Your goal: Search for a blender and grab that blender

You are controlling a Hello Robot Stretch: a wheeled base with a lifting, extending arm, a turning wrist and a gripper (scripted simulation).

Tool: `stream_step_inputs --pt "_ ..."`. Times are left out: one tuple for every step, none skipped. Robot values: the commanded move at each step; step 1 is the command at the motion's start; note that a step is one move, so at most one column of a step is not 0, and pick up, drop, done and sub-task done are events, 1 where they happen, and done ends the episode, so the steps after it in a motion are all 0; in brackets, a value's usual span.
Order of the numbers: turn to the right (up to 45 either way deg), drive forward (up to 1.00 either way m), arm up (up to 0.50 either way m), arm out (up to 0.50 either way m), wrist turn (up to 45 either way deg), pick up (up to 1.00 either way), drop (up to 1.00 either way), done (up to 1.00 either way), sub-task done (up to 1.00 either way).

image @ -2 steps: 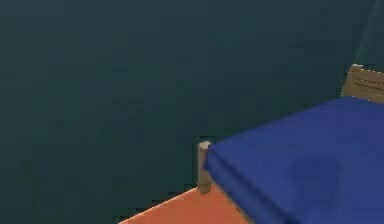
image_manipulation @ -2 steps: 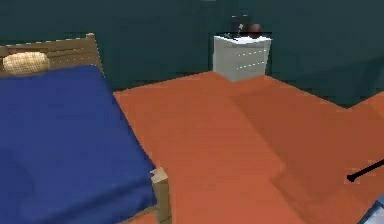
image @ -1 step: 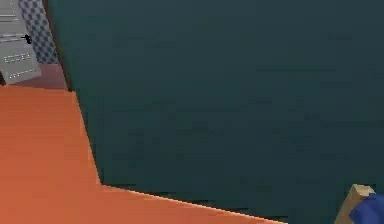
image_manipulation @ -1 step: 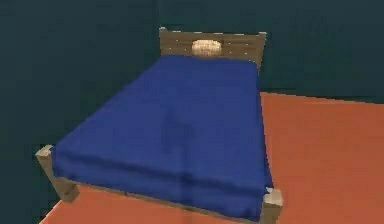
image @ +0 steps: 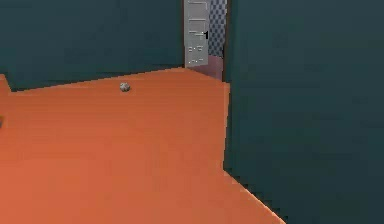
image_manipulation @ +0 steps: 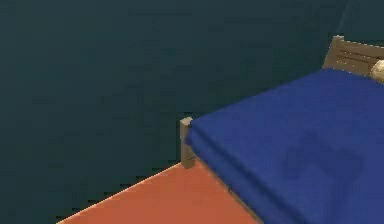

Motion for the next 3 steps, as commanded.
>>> stream_step_inputs --pt "0.0 1.00 0.00 0.00 0.0 0.00 0.00 0.00 0.00" --pt "-3.0 0.00 0.00 0.00 0.0 0.00 0.00 0.00 0.00" --pt "-30.0 0.00 0.00 0.00 0.0 0.00 0.00 0.00 0.00"
